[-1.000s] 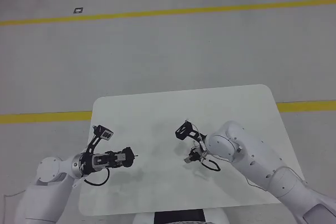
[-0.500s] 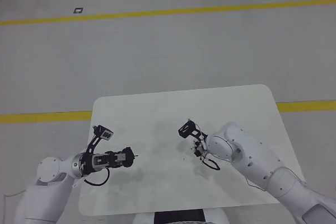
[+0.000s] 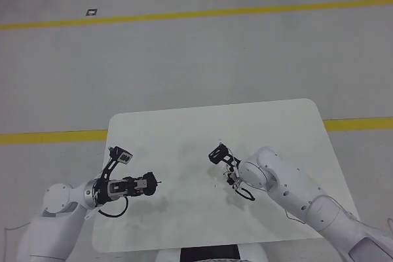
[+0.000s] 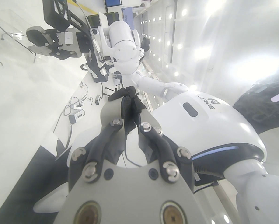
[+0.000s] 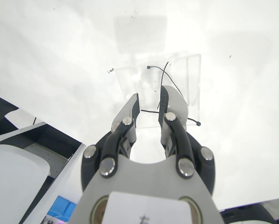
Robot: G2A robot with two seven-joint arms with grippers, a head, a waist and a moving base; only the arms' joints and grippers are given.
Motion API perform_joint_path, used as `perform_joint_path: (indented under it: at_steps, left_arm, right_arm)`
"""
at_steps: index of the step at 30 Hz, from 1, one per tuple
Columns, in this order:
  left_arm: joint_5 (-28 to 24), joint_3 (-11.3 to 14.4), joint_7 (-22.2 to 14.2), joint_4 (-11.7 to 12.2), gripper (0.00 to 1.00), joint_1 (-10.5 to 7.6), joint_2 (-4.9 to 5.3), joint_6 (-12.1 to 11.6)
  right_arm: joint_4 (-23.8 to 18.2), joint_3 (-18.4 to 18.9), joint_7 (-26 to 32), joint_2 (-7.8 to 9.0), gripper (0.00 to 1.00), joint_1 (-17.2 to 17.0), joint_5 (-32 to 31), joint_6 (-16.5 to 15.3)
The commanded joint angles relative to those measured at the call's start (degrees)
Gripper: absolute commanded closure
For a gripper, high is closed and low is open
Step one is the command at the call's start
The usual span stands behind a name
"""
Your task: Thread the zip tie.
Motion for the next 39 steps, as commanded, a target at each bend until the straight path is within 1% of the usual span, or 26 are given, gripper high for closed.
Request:
perform_joint_path:
  at_steps: [1,6,15,20,21,26,35,38,39]
  left_arm:
    - [0.0,0.0,0.0,0.0,1.0,0.0,0.0,0.0]
    - [0.0,0.0,0.0,0.0,1.0,0.0,0.0,0.0]
    - [0.0,0.0,0.0,0.0,1.0,0.0,0.0,0.0]
    - [0.0,0.0,0.0,0.0,1.0,0.0,0.0,0.0]
    - [0.0,0.0,0.0,0.0,1.0,0.0,0.0,0.0]
    - [0.0,0.0,0.0,0.0,1.0,0.0,0.0,0.0]
    - [0.0,0.0,0.0,0.0,1.0,0.0,0.0,0.0]
    - [0.0,0.0,0.0,0.0,1.0,0.0,0.0,0.0]
    - [0.0,0.0,0.0,0.0,1.0,0.0,0.0,0.0]
  right_arm:
    - [0.87,-0.18,-0.59,-0.22,0.81,0.01,0.42,-0.08]
    - [2.76,-0.66,-1.65,-0.72,0.82,0.3,0.15,-0.29]
    - [4.27,-0.59,-2.83,-1.25,0.84,0.49,-0.19,-0.62]
    - [5.01,-0.69,-3.46,-1.55,0.88,0.51,-1.24,-0.39]
    - [5.17,-0.77,-3.57,-1.61,0.87,0.51,-1.52,-0.37]
    - [6.03,-0.89,-4.09,-1.94,0.89,0.53,-1.75,-0.63]
    - [7.51,-0.99,-4.15,-2.57,0.87,0.86,-1.65,-1.34]
    - [7.96,-0.99,-4.11,-2.76,0.89,0.95,-1.71,-1.44]
    - [8.04,-0.98,-4.08,-2.81,0.92,0.97,-1.72,-1.46]
